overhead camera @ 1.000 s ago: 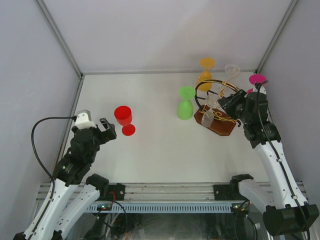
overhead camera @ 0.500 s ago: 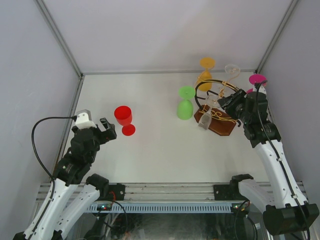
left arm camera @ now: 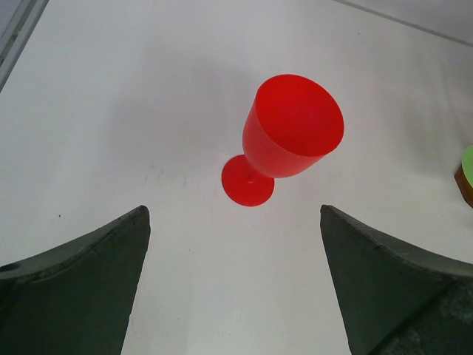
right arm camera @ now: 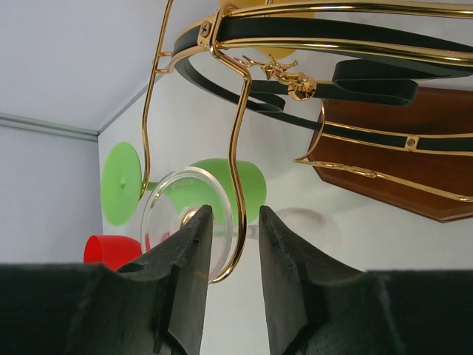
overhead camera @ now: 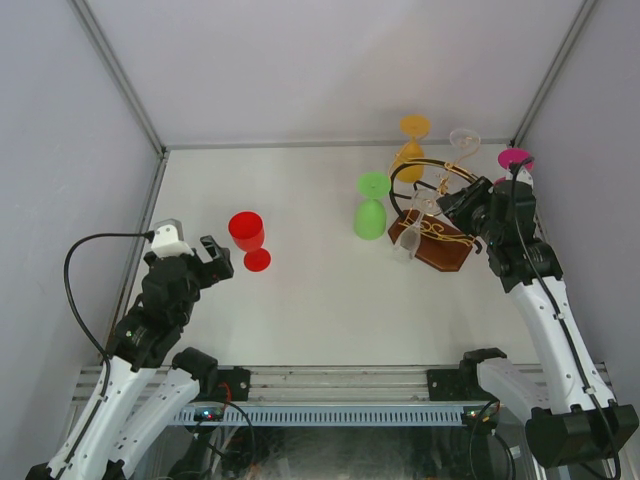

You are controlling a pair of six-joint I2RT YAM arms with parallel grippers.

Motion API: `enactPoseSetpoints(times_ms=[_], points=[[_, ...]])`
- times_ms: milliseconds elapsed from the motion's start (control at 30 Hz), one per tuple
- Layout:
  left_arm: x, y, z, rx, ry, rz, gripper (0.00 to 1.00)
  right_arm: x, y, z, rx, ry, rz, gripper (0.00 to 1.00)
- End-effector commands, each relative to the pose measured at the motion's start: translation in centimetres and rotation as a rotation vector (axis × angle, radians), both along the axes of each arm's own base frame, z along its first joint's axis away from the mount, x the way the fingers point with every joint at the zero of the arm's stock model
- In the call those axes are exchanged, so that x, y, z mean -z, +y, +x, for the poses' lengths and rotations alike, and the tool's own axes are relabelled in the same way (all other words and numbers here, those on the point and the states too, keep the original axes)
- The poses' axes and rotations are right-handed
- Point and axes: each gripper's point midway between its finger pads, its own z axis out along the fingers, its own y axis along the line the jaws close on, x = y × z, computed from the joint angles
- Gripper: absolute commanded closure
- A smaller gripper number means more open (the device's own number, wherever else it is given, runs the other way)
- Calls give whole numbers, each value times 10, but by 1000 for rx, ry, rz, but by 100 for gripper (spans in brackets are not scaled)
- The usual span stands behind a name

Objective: Take the wine glass off the wine glass rack
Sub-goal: Pick up the wine glass from the wine rack.

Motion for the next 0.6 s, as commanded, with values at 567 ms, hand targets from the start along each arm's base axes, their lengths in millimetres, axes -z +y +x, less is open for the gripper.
enactPoseSetpoints(times_ms=[567], points=[[4,1,3,-10,5,5,0,-32,2,7,-22,-83,-5,75]])
